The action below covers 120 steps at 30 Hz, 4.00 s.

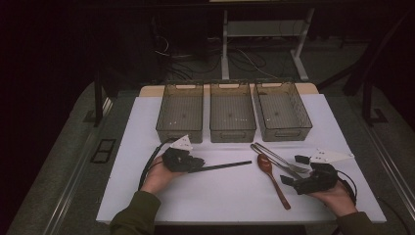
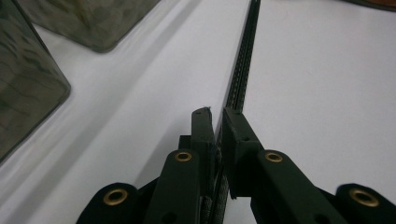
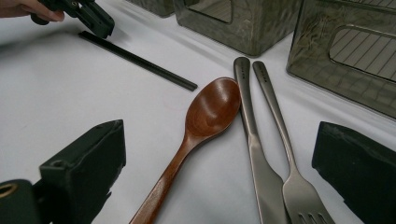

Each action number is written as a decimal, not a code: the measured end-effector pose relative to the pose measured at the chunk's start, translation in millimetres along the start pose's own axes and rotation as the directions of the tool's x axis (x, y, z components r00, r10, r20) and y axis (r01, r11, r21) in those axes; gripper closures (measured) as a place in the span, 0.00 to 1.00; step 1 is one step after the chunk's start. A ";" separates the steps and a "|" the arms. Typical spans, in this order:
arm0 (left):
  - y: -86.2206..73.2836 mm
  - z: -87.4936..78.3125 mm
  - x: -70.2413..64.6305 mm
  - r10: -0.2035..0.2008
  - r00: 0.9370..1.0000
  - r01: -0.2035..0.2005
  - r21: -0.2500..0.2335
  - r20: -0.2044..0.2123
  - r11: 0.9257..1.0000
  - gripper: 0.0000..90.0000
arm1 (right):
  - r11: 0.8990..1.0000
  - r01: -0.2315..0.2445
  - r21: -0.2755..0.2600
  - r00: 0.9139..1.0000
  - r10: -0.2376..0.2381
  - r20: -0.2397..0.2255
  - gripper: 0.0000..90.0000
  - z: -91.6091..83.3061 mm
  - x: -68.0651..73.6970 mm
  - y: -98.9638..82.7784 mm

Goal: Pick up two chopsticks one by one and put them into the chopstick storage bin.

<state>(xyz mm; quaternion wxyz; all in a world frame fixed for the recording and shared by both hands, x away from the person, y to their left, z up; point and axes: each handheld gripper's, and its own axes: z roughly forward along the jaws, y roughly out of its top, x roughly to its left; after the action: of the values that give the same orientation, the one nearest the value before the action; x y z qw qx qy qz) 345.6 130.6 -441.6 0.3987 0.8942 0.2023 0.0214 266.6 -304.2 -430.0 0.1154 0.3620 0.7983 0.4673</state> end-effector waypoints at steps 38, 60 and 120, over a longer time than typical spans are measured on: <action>-5.4 4.2 2.7 0.028 0.999 -0.028 -0.001 0.024 1.000 0.88 | 1.000 -0.002 0.002 1.000 0.002 -0.003 0.03 -0.2 -0.5 -0.1; -7.4 6.9 1.8 0.047 0.999 -0.047 0.008 0.020 0.999 0.94 | 1.000 0.001 0.007 1.000 -0.001 -0.002 0.03 0.6 0.0 -0.1; 27.7 -55.9 -26.5 -0.049 0.996 0.042 -0.096 -0.075 0.995 0.95 | 1.000 0.016 0.017 1.000 -0.016 -0.011 0.03 8.6 2.1 -3.9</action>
<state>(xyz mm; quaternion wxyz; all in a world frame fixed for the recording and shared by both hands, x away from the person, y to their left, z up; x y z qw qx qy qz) 319.7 143.4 -380.3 0.4327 0.8681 0.2366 0.0562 267.8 -298.2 -437.6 0.1117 0.3541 0.8057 0.4615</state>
